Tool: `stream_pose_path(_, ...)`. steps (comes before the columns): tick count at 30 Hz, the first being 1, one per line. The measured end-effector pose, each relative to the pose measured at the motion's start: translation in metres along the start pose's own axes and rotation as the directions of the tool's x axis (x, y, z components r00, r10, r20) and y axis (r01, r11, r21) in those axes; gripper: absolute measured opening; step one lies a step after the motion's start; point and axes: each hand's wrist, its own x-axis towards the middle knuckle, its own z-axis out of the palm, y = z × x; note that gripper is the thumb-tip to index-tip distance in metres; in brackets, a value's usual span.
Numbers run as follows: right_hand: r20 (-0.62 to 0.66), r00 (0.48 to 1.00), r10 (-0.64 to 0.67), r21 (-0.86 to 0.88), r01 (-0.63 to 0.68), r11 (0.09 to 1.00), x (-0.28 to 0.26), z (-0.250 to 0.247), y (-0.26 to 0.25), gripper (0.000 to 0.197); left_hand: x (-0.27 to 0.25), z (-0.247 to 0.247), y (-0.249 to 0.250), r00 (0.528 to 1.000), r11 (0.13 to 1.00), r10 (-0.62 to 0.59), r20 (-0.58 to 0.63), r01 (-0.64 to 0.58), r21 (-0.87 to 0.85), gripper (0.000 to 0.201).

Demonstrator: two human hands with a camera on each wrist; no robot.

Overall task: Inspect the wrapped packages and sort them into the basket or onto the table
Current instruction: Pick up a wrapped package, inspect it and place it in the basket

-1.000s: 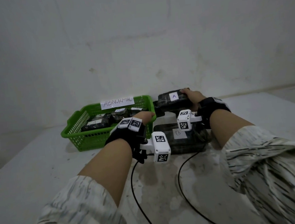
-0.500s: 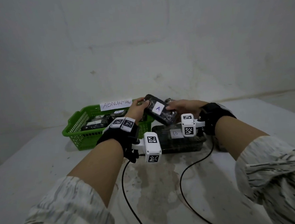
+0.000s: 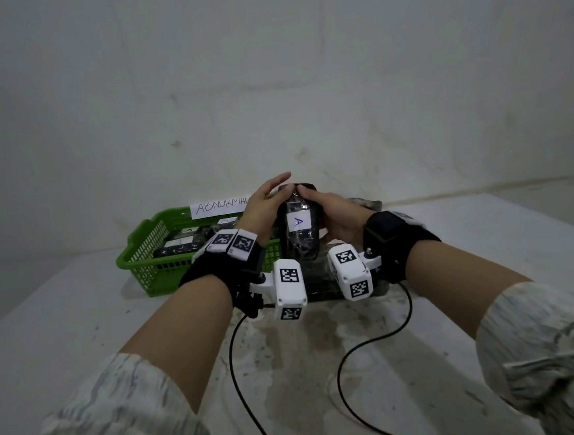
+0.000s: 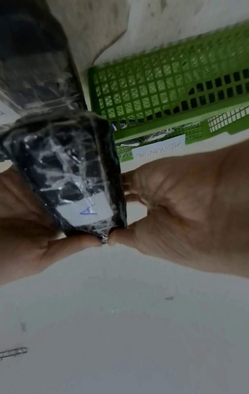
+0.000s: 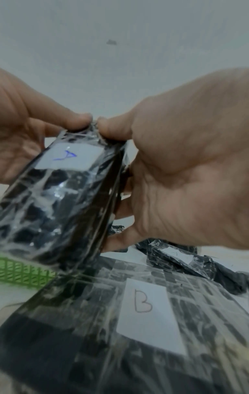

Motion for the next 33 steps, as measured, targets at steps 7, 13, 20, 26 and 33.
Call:
stream_pose_path(7, -0.007, 0.999, -0.047, 0.05, 0.047, 0.998, -0.004, 0.005, 0.002, 0.027, -0.003, -0.006, -0.003, 0.999, 0.993, -0.021, -0.041, 0.016, -0.116, 0.035)
stream_pose_path(13, -0.039, 0.997, -0.073, 0.072, 0.076, 0.995, -0.005, 0.004, 0.002, 0.024, -0.013, -0.01, -0.003, 0.996, 0.992, -0.07, 0.056, 0.075, -0.105, 0.045)
stream_pose_path(20, -0.015, 0.995, -0.099, 0.071, 0.099, 0.993, -0.004, 0.006, 0.004, 0.029, -0.014, -0.017, -0.005, 0.993, 0.979, -0.106, 0.055, 0.114, -0.167, 0.05)
stream_pose_path(26, 0.0, 0.995, -0.1, 0.099, 0.1, 0.99, -0.001, 0.011, 0.003, 0.024, -0.014, -0.021, -0.009, 0.994, 0.977, -0.097, 0.044, 0.104, -0.184, 0.056)
stream_pose_path(33, -0.008, 0.994, -0.111, 0.157, 0.111, 0.981, -0.001, 0.008, 0.005, 0.015, -0.016, -0.027, -0.012, 0.976, 0.971, -0.169, 0.138, 0.189, -0.146, 0.057)
